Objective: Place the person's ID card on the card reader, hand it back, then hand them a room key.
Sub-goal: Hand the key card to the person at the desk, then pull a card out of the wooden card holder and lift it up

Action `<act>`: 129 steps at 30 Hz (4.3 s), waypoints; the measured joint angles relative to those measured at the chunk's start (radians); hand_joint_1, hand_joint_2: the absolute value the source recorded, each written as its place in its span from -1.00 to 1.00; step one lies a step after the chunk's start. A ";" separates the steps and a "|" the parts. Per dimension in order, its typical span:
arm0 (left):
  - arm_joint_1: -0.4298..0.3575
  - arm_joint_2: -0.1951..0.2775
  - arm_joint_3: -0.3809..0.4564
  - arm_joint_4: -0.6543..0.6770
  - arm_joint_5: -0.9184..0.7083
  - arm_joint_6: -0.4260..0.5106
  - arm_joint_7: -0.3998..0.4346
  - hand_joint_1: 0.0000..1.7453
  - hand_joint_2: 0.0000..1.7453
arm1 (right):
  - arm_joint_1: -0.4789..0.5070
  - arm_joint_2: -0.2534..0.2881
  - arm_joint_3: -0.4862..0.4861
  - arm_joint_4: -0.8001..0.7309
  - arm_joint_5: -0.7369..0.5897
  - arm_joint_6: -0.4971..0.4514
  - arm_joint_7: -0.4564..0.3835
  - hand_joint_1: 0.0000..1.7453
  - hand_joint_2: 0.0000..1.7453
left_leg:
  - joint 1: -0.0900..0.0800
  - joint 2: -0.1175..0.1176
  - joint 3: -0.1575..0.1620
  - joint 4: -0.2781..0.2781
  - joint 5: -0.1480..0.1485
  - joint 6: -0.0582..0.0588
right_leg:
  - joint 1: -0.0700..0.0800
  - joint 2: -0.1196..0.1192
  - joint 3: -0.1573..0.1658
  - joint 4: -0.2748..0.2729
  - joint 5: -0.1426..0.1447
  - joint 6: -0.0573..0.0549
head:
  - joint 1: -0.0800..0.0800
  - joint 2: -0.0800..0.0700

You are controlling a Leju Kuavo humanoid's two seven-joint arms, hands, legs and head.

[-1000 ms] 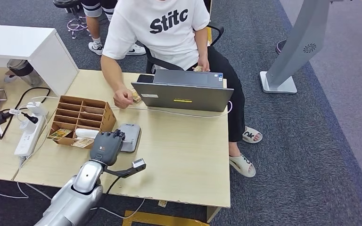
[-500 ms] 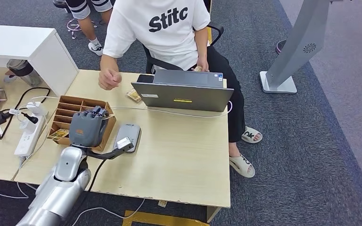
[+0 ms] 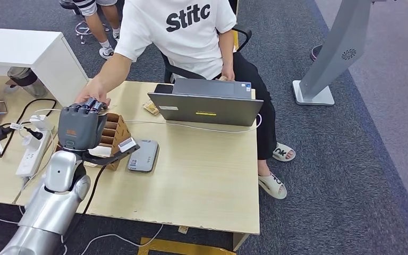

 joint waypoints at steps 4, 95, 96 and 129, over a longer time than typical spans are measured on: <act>-0.029 0.002 0.000 0.002 -0.020 -0.007 0.004 1.00 1.00 | -0.001 0.000 0.000 0.000 0.000 0.000 -0.001 -1.00 1.00 | 0.000 0.000 0.000 0.000 0.000 0.000 | 0.000 0.000 0.000 0.000 0.000 0.000 | 0.000 0.000; 0.354 0.147 -0.014 -0.311 0.235 -0.594 0.116 -1.00 1.00 | 0.005 0.000 -0.067 0.000 -0.074 -0.010 0.001 -1.00 1.00 | 0.000 0.000 -0.002 0.000 0.000 0.000 | 0.000 0.000 -0.002 0.000 0.000 0.000 | 0.000 0.000; 0.350 0.148 -0.014 -0.303 0.231 -0.595 0.119 -1.00 1.00 | 0.005 0.000 -0.067 0.000 -0.074 -0.010 0.001 -1.00 1.00 | 0.000 0.000 -0.001 0.000 0.000 0.000 | 0.000 0.000 -0.002 0.000 0.000 0.000 | 0.000 0.000; 0.292 0.145 0.080 -0.125 0.244 -0.562 0.153 -1.00 1.00 | 0.005 -0.001 -0.068 0.000 -0.051 -0.010 0.006 -1.00 1.00 | 0.000 0.000 -0.002 0.000 0.000 0.000 | 0.000 0.000 -0.001 0.000 0.000 0.000 | 0.000 0.000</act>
